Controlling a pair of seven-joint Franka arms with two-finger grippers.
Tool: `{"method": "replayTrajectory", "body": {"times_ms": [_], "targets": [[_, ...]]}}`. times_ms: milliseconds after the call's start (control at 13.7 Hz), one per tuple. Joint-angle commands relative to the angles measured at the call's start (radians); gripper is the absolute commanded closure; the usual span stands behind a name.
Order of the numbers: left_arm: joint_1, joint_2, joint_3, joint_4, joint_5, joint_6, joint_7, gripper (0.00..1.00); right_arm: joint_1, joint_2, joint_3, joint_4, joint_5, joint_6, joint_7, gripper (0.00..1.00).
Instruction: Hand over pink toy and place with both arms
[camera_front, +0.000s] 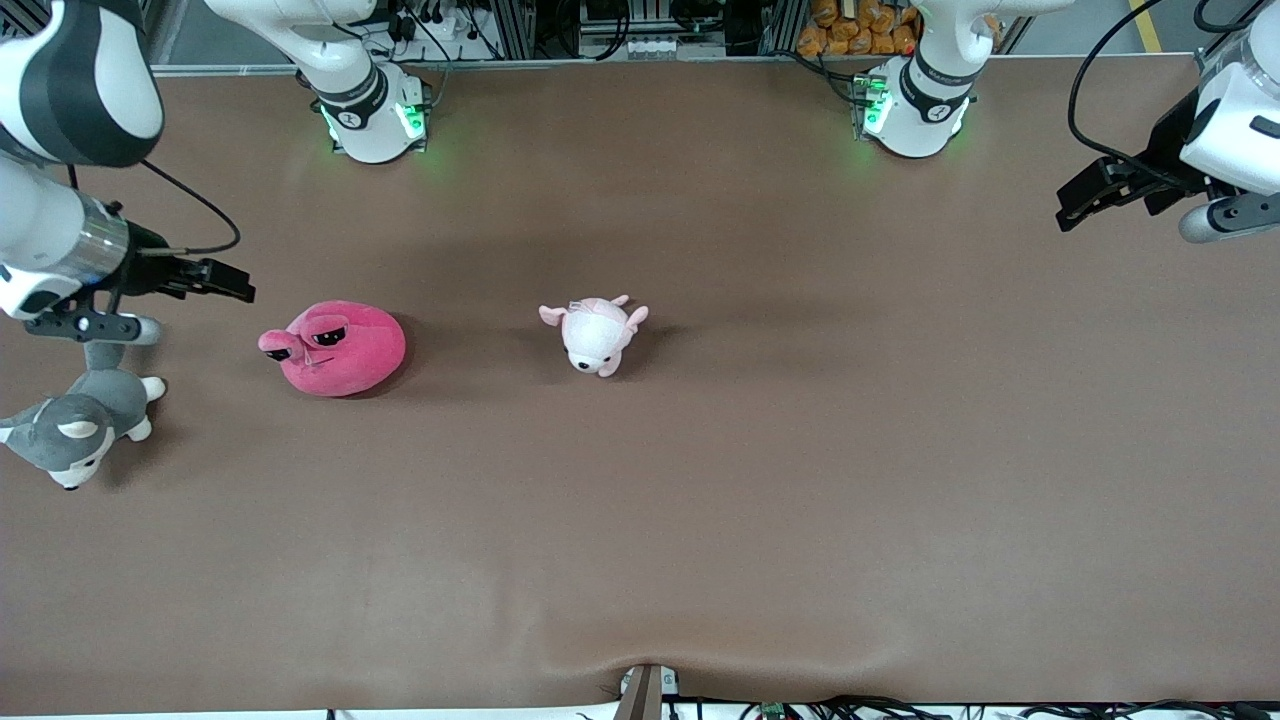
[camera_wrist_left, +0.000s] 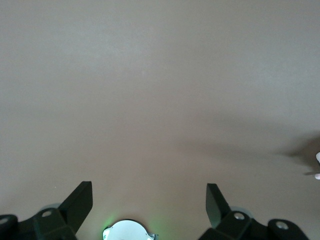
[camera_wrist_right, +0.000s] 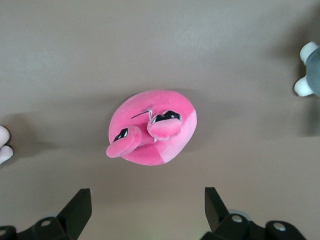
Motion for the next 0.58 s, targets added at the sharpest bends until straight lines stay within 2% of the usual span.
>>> {"method": "replayTrajectory", "body": {"times_ms": [0,292,512], "targets": [[0.005,-0.016,0.013,0.016,-0.006,-0.018,0.024,0.00,0.000,-0.020,0.010,0.098,-0.019,-0.050,-0.017,0.00],[0.010,0.001,0.011,0.031,-0.004,-0.018,0.024,0.00,0.020,-0.006,0.013,0.268,-0.016,-0.168,-0.106,0.00],[0.010,0.007,0.011,0.051,-0.004,-0.017,0.024,0.00,0.026,-0.004,0.012,0.393,-0.004,-0.363,-0.091,0.00]]}}
